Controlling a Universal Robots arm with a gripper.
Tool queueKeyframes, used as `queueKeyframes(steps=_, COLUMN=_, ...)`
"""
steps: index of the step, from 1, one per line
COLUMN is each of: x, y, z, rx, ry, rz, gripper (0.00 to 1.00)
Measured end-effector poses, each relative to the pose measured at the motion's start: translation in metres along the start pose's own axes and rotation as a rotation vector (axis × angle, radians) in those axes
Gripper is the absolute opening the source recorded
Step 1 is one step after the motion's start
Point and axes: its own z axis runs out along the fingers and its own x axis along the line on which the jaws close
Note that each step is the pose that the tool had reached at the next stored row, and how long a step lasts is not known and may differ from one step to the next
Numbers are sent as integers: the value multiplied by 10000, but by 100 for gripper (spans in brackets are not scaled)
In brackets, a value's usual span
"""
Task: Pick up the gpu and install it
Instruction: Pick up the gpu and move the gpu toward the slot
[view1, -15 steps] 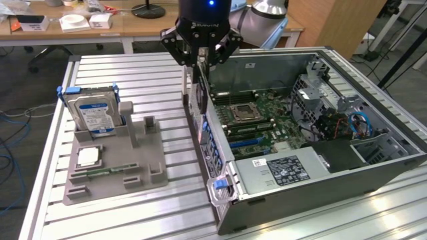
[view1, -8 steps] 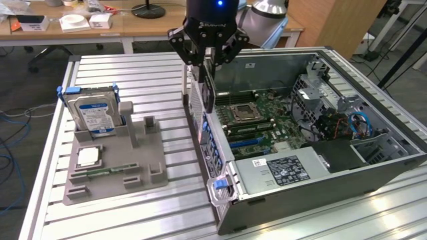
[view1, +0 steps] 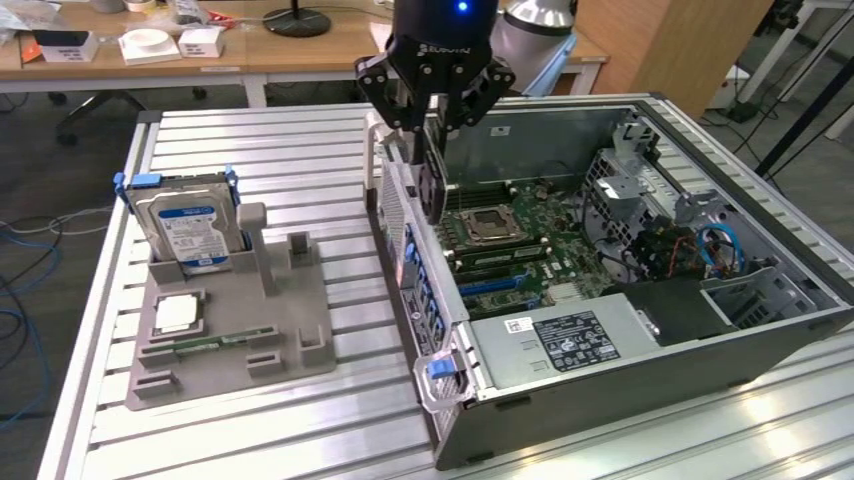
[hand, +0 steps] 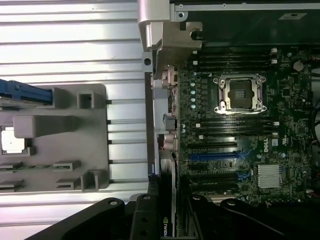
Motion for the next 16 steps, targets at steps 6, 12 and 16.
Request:
queueKeyframes(steps=6, x=-105, y=6, z=1, rx=2, ry=17, rz=2, gripper=26)
queueKeyframes(steps=12, x=-211, y=12, z=2, rx=1, ry=28, rz=2, gripper=26)
queueKeyframes(steps=16, x=-280, y=16, z=3, rx=1, ry=31, rz=3, gripper=26)
